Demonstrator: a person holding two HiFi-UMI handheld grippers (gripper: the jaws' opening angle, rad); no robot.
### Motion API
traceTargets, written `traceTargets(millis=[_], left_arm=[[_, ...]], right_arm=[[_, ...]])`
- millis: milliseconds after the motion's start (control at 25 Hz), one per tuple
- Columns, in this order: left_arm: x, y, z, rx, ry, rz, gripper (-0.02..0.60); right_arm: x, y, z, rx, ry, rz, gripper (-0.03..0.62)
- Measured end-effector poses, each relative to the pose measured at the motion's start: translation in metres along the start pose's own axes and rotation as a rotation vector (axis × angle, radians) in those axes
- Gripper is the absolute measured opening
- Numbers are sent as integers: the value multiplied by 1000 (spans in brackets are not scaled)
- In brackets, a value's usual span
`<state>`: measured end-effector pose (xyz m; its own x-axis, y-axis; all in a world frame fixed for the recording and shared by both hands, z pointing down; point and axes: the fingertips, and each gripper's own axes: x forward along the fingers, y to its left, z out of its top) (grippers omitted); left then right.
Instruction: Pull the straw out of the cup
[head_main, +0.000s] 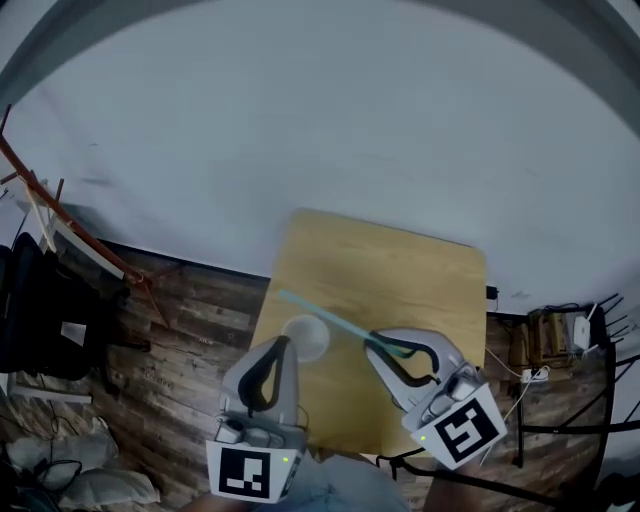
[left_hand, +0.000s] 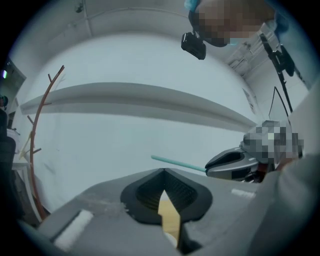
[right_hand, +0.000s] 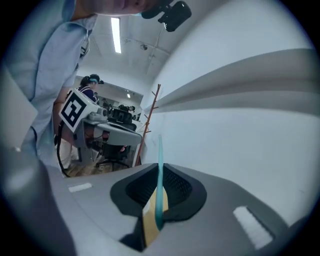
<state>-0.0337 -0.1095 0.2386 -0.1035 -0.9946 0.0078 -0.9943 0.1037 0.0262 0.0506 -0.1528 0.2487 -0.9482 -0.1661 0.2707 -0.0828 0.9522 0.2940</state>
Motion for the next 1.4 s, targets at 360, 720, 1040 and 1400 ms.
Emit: traceTargets(millis=[360,720,1040,1400], left_arm=[[-8,-13,53,48,-106,5,15],[-14,-21,58,59,-104,24,15],[-12,-20,61,68,-132,-1,15],[-7,-12,53,59,-98,17,15]], right_arm=[[-33,-20,54,23,-94,-176,38],[-42,-15,61,47,-151,-204,38],[-37,-15,65,41,-165,-205,35],[-26,-17,61,33,-153,-194,37]])
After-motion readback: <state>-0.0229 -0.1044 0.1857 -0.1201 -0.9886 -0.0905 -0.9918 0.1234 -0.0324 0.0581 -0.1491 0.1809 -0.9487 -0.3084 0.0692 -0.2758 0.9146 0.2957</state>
